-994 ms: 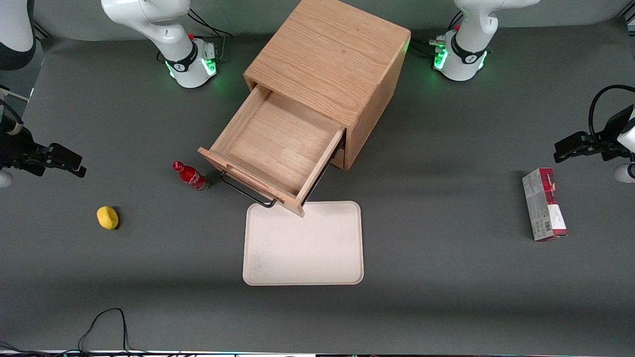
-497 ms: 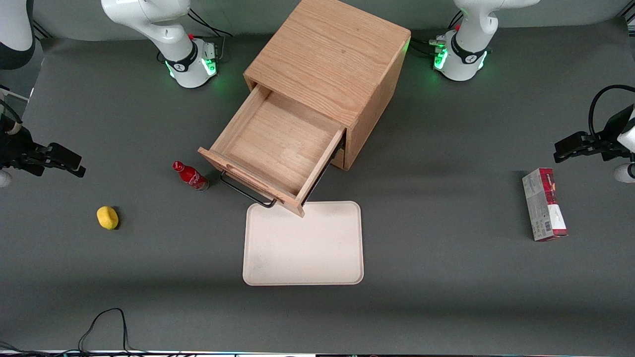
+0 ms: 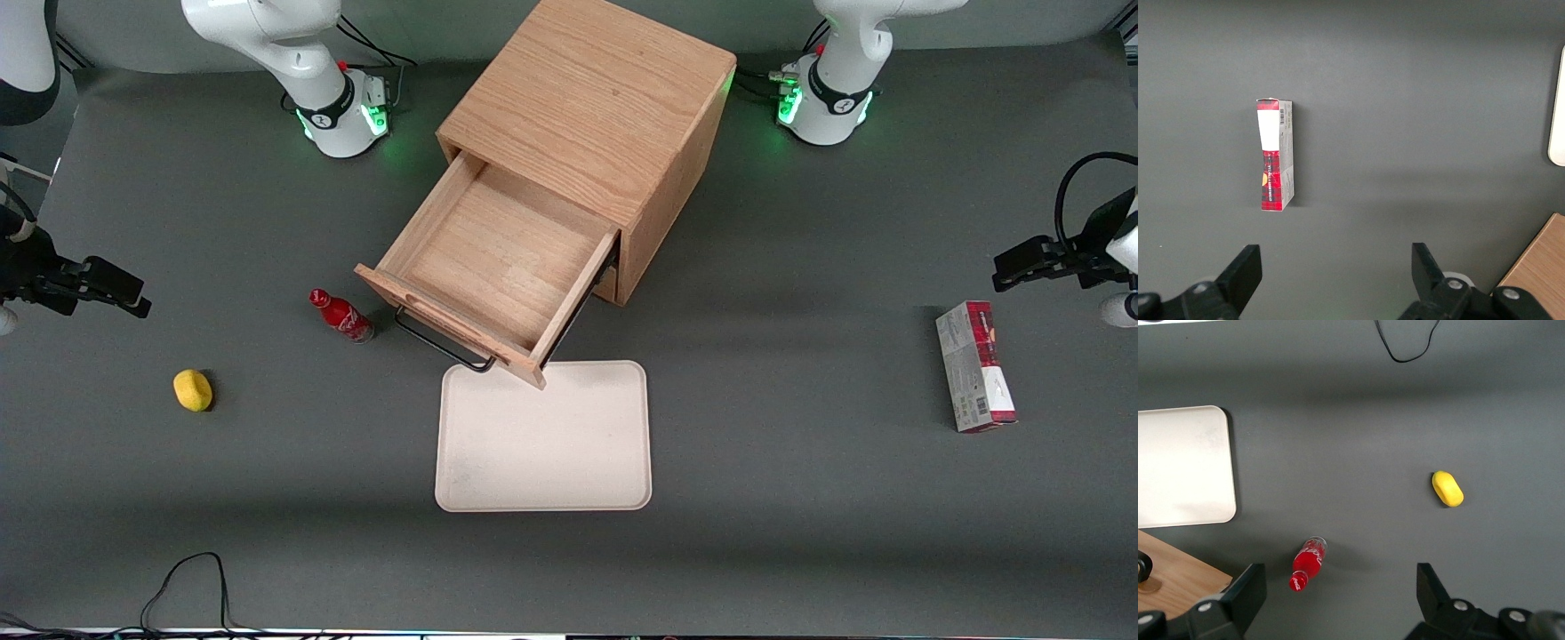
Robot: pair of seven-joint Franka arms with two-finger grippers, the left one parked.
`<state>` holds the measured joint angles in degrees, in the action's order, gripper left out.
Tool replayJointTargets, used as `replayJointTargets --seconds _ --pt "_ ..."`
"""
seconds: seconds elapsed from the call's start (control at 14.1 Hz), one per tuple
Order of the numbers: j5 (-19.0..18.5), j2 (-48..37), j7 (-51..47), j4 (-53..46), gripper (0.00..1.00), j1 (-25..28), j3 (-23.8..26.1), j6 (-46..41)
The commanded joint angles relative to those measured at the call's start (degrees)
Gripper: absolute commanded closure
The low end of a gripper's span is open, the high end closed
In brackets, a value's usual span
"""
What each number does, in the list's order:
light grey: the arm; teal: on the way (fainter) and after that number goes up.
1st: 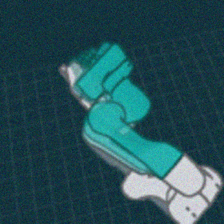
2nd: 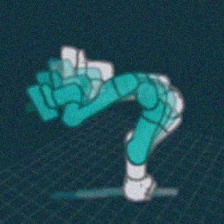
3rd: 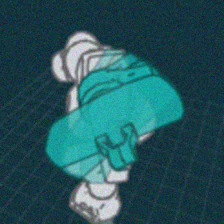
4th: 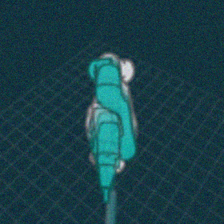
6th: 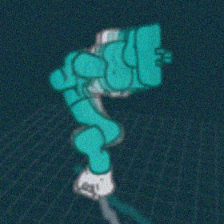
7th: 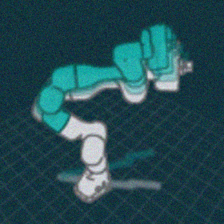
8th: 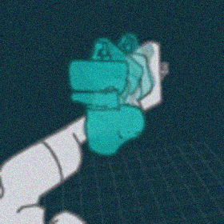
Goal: Open upper drawer
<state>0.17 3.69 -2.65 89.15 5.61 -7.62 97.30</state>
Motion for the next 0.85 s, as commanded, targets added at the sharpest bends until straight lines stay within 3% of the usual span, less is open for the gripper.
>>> replayJointTargets --seconds 0.0,0.78 --pt "-0.26 0.09 -1.13 -0.82 0.0 -0.16 0.41 -2.02" --pt "-0.26 0.09 2.91 -0.91 0.0 -0.25 0.06 -4.22"
